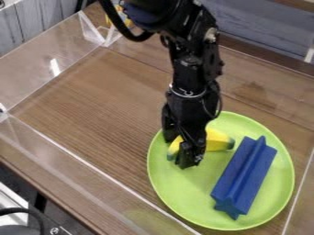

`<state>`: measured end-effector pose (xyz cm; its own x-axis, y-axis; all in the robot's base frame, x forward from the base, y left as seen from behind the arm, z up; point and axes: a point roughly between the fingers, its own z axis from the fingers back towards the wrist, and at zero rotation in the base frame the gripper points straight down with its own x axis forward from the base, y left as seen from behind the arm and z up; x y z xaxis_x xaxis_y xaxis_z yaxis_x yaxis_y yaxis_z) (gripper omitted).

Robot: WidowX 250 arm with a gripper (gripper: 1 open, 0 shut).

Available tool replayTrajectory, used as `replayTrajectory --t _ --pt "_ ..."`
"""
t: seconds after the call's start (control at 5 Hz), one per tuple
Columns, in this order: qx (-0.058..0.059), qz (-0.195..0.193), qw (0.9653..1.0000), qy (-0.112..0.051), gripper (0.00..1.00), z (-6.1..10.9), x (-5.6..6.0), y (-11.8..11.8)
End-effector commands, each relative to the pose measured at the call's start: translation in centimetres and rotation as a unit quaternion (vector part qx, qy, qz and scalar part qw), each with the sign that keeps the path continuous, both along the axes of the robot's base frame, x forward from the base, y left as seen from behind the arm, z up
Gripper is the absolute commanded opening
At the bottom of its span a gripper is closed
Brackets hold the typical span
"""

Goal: Remove the banana from inside the green plate and put it on the table

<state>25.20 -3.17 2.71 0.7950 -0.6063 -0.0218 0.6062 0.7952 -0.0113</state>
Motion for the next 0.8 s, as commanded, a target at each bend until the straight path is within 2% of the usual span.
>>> replayTrajectory --t 0.0,0.2,0.4,0.6 --pt "-0.007 -0.003 0.9997 -0.021 0.0 1.4 0.8 -1.1" --pt "-0.012 0.019 0.9995 -0.021 1.0 1.3 0.2 -1.2" --pt "-0.017 0.043 0.9987 -0.021 1.0 1.4 -0.3 -1.1" --pt "-0.022 0.028 0.9992 -0.02 0.0 1.0 0.0 -1.5"
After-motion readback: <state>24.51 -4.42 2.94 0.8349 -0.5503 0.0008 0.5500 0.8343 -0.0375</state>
